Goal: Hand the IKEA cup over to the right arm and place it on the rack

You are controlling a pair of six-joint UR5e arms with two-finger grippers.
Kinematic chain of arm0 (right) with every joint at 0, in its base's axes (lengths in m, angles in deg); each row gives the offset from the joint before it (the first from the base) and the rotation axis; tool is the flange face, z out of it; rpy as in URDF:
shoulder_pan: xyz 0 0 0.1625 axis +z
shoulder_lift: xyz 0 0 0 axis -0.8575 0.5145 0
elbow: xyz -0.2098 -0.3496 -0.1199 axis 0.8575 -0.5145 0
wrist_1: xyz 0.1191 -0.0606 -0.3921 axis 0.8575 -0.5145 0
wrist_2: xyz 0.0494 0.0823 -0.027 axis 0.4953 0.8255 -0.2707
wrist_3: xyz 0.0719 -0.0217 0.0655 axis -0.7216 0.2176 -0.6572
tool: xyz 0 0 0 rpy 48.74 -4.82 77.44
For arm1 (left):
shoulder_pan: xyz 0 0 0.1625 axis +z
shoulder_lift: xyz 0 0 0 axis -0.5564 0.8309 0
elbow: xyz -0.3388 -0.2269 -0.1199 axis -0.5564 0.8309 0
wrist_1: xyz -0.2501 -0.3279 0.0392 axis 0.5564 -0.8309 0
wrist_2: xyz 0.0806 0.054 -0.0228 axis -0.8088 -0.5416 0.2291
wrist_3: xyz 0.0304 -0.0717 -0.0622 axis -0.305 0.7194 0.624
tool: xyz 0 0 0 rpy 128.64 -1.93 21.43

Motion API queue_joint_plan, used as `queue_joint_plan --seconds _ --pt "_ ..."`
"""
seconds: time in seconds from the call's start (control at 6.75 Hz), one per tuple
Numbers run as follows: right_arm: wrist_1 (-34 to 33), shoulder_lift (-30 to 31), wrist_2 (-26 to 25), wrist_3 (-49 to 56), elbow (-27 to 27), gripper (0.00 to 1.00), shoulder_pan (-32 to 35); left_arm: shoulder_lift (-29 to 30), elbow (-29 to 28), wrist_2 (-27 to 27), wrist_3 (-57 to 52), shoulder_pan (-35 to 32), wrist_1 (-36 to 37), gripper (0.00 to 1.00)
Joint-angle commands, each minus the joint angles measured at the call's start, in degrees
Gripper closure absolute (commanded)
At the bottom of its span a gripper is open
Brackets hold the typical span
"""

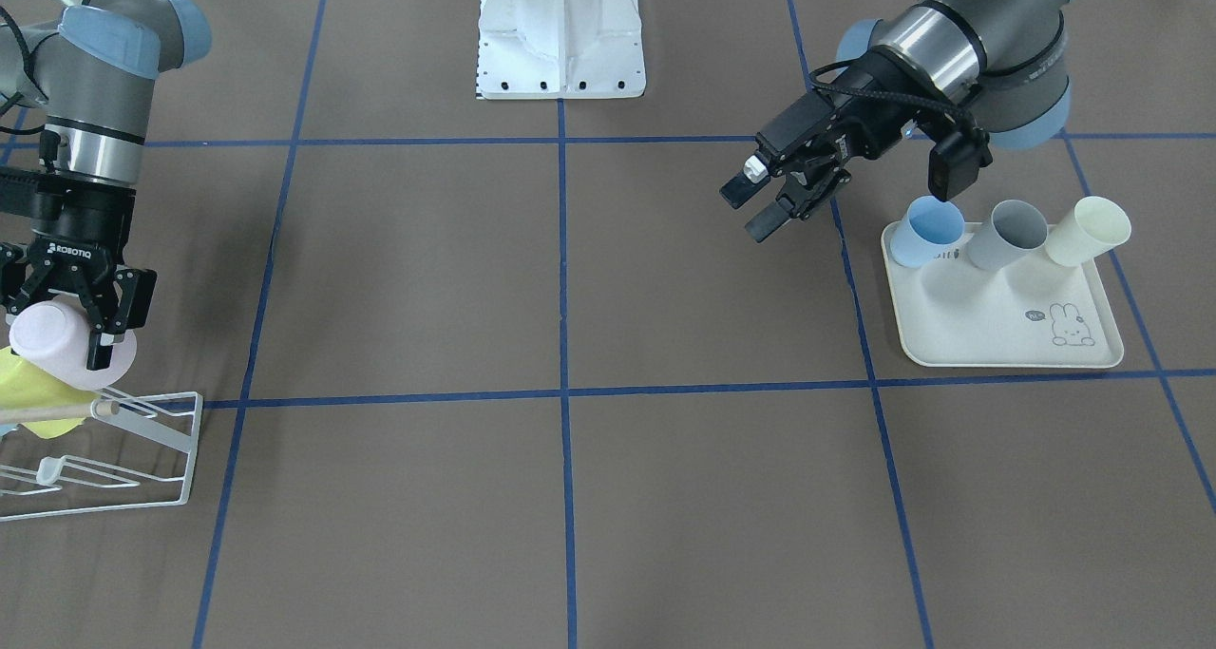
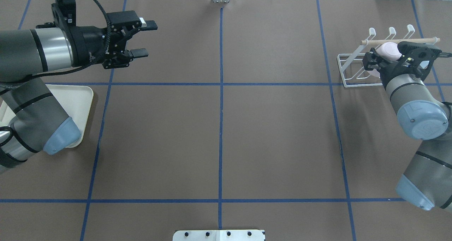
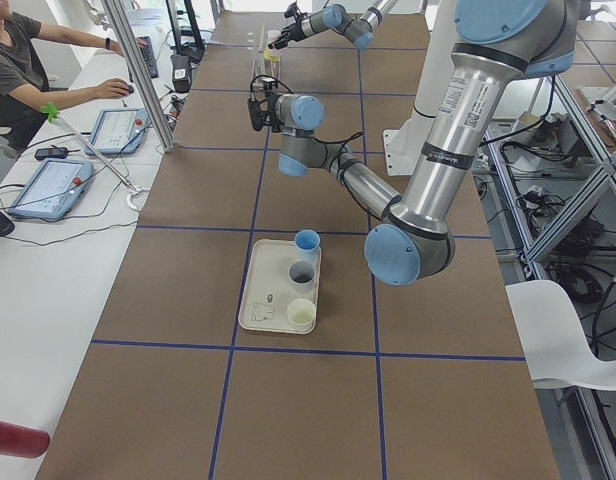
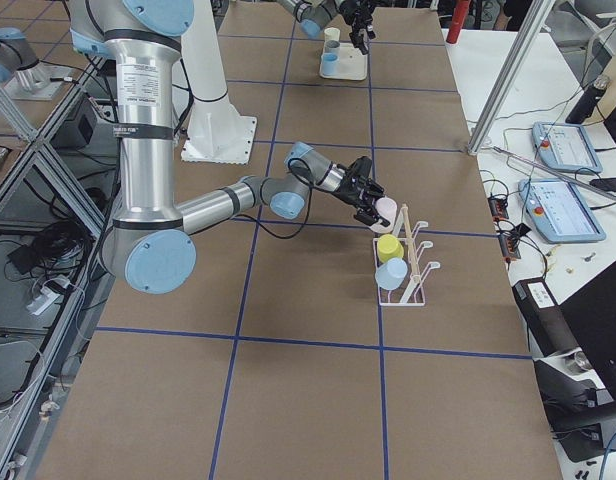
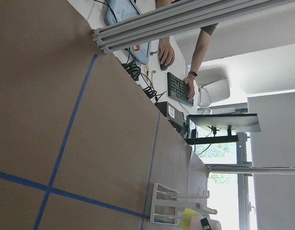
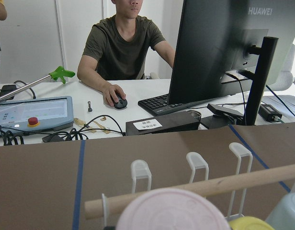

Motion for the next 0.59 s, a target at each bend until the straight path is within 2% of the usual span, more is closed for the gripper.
queue_joint_plan --seconds 0.0,0.3,0.44 --pt "0.06 -0.09 0.33 0.0 -0.18 0.0 0.03 -0.01 -0.03 -0.08 -0.08 0.0 0.0 0.0" --pt "0.15 -0.35 0.94 0.0 1.3 0.0 0.03 0.07 -0.12 0.18 -0.17 -0.35 0.17 0.0" --pt "0.06 -0.26 3.82 0.0 4.62 0.0 0.2 -1.4 0.14 2.36 -3.13 -2.09 0.18 0.0"
